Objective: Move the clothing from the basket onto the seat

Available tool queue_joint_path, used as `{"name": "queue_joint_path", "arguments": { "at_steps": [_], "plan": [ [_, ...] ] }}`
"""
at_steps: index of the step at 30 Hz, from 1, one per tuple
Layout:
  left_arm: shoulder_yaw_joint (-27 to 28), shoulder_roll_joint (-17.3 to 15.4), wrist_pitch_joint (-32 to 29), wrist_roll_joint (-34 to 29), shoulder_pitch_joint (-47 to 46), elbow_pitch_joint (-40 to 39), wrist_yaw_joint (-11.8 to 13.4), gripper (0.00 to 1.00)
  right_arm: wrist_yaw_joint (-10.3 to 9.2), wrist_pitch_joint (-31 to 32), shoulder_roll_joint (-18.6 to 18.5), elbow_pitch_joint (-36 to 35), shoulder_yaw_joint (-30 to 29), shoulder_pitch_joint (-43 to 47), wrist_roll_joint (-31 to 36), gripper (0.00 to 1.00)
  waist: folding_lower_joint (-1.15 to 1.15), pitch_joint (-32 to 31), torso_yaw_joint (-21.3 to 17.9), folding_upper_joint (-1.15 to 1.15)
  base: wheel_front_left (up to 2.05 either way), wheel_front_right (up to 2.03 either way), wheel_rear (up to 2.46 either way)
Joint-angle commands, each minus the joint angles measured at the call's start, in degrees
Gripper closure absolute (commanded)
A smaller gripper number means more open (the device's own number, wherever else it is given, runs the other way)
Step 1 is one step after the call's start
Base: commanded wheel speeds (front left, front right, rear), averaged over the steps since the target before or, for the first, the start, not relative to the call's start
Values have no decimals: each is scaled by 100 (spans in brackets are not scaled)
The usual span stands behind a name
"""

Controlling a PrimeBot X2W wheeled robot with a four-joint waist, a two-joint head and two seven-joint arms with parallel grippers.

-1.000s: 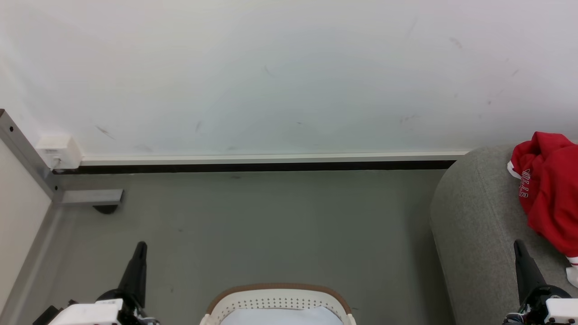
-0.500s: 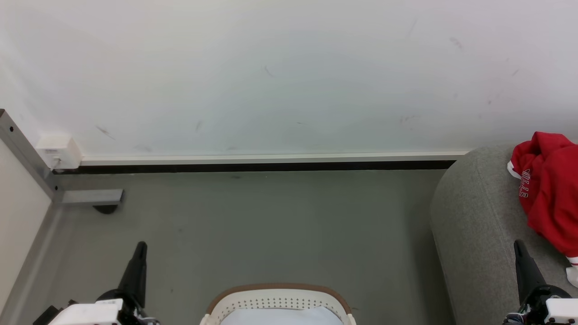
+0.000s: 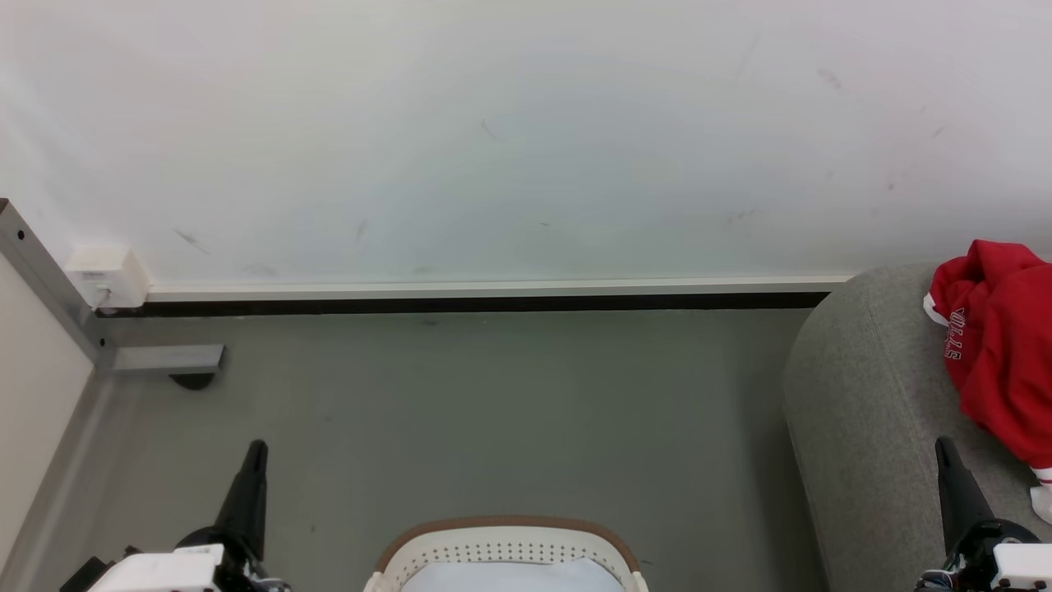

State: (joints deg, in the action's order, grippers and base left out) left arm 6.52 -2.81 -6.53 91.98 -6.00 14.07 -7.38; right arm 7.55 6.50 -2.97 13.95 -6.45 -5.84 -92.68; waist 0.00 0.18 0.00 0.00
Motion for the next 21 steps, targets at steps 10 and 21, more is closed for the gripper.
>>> {"name": "queue_joint_path", "arguments": {
  "at_steps": [10,21],
  "plan": [
    [10,-10,-20,80,-48,-3,-25,100,-12,20,8,15,-27,-69,47,100,0,0,0,0,0,0,0],
    [10,-10,-20,80,-48,-3,-25,100,-12,22,8,15,-28,-70,49,100,0,0,0,0,0,0,0]
  ]
}}
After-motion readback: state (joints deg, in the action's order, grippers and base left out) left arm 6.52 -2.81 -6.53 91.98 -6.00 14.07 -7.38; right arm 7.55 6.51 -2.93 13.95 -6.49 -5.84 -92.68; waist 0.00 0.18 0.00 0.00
